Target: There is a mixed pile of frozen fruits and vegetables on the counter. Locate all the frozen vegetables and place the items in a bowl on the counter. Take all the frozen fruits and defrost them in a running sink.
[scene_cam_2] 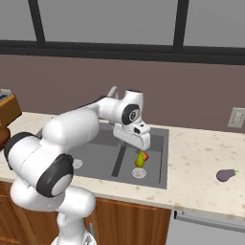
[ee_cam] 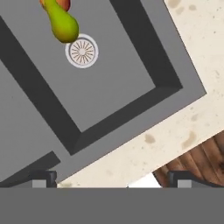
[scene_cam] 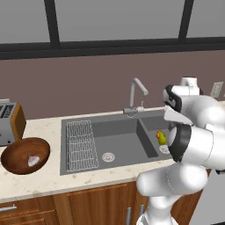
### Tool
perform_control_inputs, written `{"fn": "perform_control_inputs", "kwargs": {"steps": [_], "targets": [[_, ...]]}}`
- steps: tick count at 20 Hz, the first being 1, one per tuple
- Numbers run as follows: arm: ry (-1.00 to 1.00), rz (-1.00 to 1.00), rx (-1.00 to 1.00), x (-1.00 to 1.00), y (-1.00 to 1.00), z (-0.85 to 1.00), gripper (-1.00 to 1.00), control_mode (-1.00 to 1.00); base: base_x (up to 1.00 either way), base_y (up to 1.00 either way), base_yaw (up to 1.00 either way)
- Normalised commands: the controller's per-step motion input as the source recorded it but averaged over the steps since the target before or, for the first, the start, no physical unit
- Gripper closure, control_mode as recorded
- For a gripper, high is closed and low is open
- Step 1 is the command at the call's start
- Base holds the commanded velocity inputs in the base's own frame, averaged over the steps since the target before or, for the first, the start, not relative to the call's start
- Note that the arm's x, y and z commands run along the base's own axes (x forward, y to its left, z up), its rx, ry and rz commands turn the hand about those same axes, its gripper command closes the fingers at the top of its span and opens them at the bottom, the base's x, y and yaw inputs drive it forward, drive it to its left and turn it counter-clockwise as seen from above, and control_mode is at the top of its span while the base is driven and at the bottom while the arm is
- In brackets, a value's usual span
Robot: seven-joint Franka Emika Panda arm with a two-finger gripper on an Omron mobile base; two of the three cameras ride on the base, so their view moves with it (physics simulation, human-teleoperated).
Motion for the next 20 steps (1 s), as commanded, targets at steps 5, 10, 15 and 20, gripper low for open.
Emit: {"fn": "perform_control_inputs", "kwargs": {"steps": [5,10,15,20], "targets": [[0.01,-0.08,0.0,0.08,-0.43,0.0,-1.0,-1.0,0.0,0.0,0.0],[0.0,-0.03,0.0,0.09,-0.43,-0.01,-1.0,-1.0,0.0,0.0,0.0],[-0.01,-0.02,0.0,0.14,-0.52,-0.07,-1.0,-1.0,0.0,0.0,0.0],[-0.06,-0.03,-0.04,0.06,-0.36,-0.02,-1.0,-1.0,0.0,0.0,0.0]]}}
